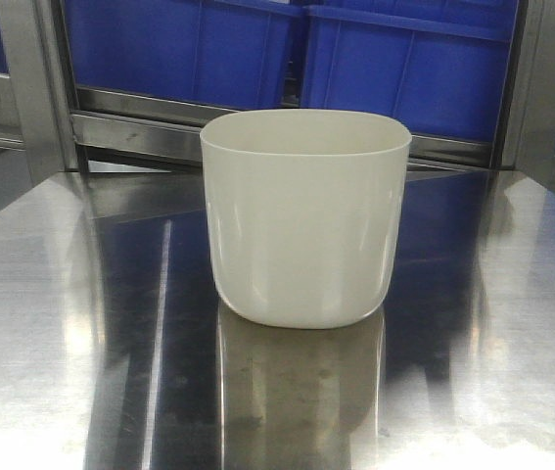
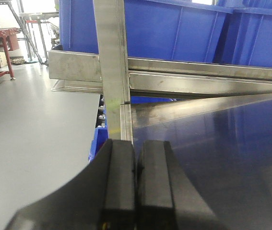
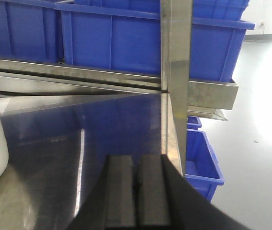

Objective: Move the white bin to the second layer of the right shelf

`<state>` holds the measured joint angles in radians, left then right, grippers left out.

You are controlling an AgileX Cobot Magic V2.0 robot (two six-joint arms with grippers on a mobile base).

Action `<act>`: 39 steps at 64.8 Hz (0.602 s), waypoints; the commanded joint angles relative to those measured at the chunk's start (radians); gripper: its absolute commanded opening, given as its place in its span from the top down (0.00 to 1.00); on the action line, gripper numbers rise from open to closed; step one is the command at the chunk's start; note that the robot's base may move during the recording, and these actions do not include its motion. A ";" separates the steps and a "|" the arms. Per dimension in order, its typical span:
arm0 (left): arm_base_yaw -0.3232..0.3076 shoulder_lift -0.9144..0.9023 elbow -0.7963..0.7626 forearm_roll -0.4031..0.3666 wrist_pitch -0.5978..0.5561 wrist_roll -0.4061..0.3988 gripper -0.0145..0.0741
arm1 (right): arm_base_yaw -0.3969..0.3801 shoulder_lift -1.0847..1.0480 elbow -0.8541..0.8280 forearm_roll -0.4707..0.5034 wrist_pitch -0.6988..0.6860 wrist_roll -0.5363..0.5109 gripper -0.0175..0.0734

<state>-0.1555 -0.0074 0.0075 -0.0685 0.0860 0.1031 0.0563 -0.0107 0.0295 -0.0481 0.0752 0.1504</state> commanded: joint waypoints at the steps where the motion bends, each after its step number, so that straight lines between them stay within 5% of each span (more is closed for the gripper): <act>1: -0.004 -0.014 0.037 -0.005 -0.086 -0.004 0.74 | -0.002 -0.020 -0.016 -0.014 -0.092 -0.002 0.75; 39: -0.004 -0.014 0.037 -0.005 -0.086 -0.004 0.74 | -0.002 -0.020 -0.016 -0.014 -0.092 -0.002 0.75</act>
<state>-0.1555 -0.0074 0.0075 -0.0685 0.0860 0.1031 0.0563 -0.0107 0.0295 -0.0481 0.0752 0.1504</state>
